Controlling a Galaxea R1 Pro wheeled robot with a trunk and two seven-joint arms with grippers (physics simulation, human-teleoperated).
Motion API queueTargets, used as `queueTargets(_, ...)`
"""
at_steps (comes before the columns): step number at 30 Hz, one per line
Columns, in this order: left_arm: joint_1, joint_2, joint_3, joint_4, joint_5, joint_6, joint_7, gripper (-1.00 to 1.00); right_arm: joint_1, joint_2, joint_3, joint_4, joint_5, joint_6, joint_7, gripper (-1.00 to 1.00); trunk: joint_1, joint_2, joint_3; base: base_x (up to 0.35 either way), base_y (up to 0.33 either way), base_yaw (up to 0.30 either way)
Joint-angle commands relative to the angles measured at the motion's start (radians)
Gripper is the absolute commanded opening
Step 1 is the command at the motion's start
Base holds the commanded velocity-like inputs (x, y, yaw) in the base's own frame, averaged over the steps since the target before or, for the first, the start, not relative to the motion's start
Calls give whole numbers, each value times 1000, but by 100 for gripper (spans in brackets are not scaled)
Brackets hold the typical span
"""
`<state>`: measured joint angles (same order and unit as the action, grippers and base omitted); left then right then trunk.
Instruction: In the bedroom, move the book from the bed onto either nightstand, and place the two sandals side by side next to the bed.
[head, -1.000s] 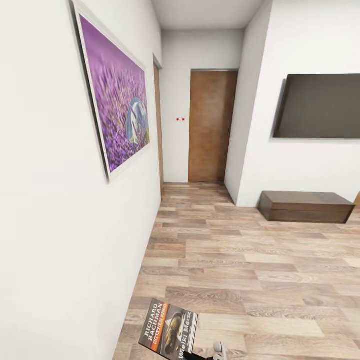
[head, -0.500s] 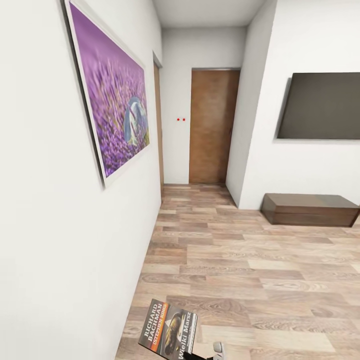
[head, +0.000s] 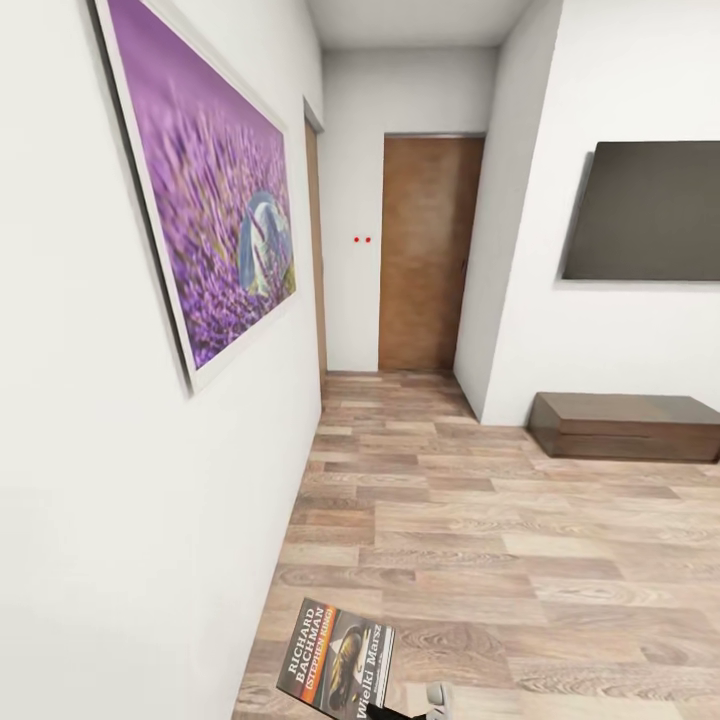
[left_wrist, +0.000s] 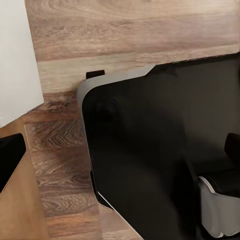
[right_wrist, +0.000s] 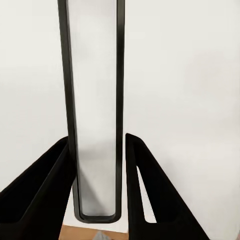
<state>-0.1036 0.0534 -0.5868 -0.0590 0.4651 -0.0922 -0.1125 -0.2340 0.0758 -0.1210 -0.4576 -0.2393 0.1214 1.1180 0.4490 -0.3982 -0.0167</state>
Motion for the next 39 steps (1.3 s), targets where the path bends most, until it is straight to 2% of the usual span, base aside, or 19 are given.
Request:
queueTargets(1,-1,0,-8,1,10,-3,-4,100,-1,1,-6,0,-3,10,5,-100,1,-2,-2,274,0,0)
queueTargets(17,-1,0,-8,1,10,-3,-4,100,-1,1,-5,0,-3,10,5,-100,1,-2,-2,276,0,-128)
queueTargets(39,-1,0,-8,1,10,-3,-3,100,-1,2,-5,0,-3,10,4,-100,1,-2,-2,278,0,-48)
